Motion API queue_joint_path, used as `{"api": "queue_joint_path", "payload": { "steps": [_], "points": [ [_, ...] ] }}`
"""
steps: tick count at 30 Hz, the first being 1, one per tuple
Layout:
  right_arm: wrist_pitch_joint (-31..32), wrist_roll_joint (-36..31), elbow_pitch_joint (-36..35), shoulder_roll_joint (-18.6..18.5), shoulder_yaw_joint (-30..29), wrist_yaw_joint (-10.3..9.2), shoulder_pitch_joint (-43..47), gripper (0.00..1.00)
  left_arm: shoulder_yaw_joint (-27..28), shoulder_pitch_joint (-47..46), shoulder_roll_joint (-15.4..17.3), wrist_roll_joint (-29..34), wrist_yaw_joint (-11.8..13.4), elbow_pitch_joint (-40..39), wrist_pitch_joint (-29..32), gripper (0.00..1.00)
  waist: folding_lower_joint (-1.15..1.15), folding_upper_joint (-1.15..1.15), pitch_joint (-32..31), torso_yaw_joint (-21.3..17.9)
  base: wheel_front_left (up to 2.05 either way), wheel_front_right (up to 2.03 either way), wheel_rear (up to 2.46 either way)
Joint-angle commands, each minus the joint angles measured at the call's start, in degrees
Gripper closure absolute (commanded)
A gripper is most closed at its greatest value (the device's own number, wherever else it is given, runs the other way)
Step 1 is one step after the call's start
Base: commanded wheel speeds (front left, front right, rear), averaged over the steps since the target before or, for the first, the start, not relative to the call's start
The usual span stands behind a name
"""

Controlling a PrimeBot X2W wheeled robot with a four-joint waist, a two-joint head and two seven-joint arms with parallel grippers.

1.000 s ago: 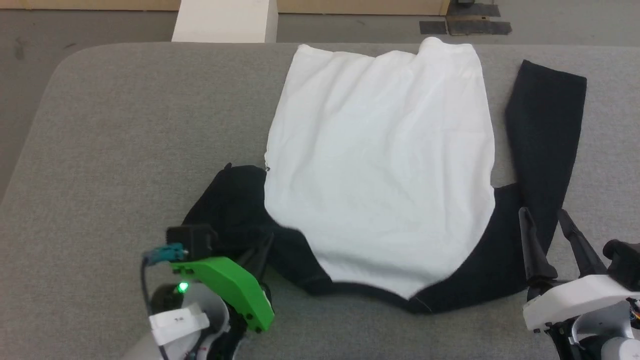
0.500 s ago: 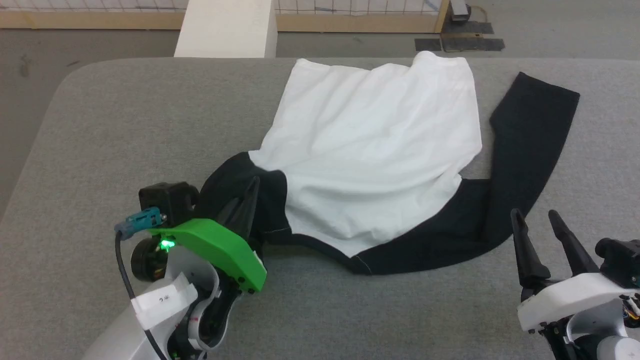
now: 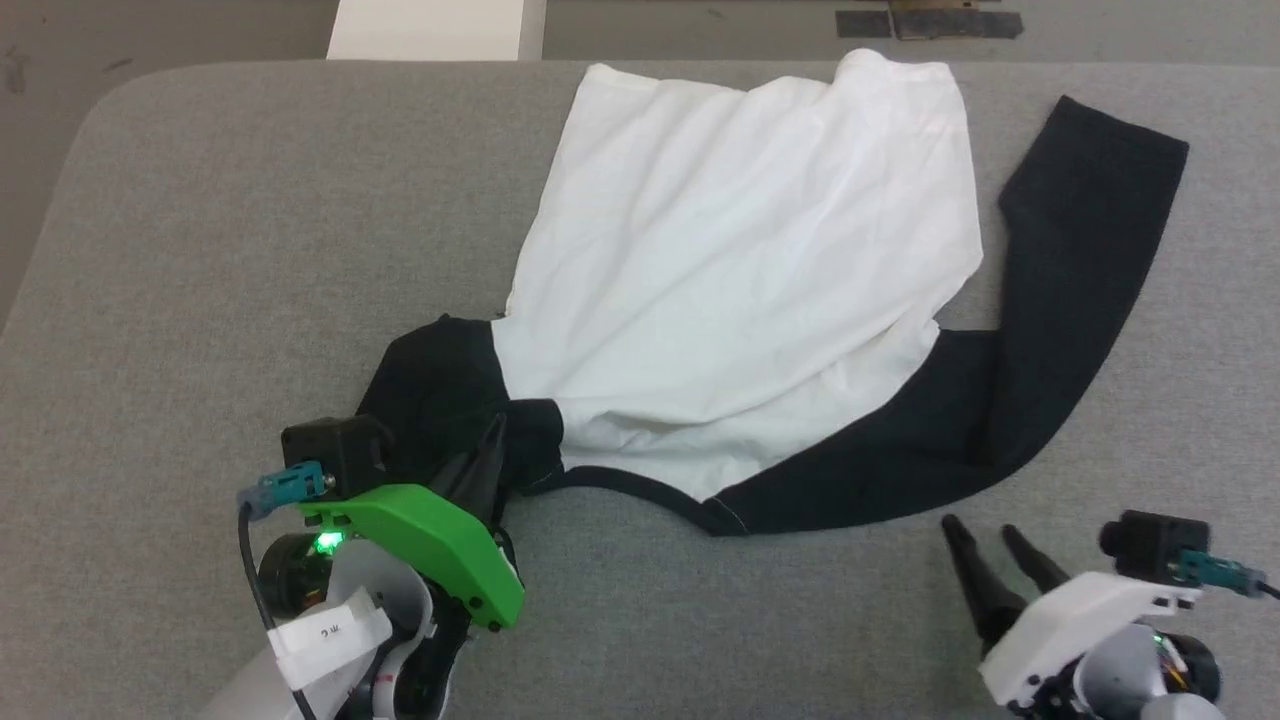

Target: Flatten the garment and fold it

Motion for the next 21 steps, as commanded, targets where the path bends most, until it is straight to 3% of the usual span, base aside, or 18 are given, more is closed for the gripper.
{"api": "queue_joint_path", "payload": {
  "steps": [1, 7, 14, 15, 17, 21],
  "points": [
    [0.8, 1.0, 1.2, 0.0, 1.2, -0.08, -1.8, 0.0, 0.2, -0.4, 0.2, -0.1, -0.2, 0.2, -0.4, 1.0, 0.0, 0.0, 0.9, 0.8, 0.0, 0.0, 0.0],
    [3.5, 4.0, 6.7, 0.0, 4.7, -0.08, -5.7, 0.0, 0.0, -1.5, -0.4, 0.0, -0.7, 0.7, -0.5, 1.0, 0.0, 0.0, 2.0, 1.4, 0.0, 0.0, 0.0],
    [5.4, 3.7, 13.9, 0.0, 4.6, -0.08, -11.1, 0.0, -0.4, -2.4, -1.1, 0.0, -1.3, 1.3, -0.7, 1.0, 0.0, 0.0, 2.9, 1.9, 0.0, 0.0, 0.0],
    [4.9, 3.7, 14.9, 0.0, 4.6, -0.08, -12.4, 0.53, -0.5, -2.4, -1.2, 0.1, -1.5, 1.5, -0.8, 1.0, 0.0, 0.0, 2.9, 2.0, 0.0, 0.0, 0.0],
    [3.3, 4.1, 15.1, 0.0, 4.6, -0.08, -13.4, 1.0, -0.5, -2.4, -1.2, 0.0, -1.6, 1.8, -0.9, 1.0, 0.0, 0.0, 2.7, 2.0, 0.0, 0.0, 0.0],
    [0.4, 4.0, 15.1, 0.0, 3.9, -0.08, -13.7, 1.0, -0.4, -2.0, -1.3, -0.3, -1.6, 2.4, -1.1, 1.0, 0.0, 0.0, 2.0, 1.8, 0.0, 0.0, 0.0]
  ]
}}
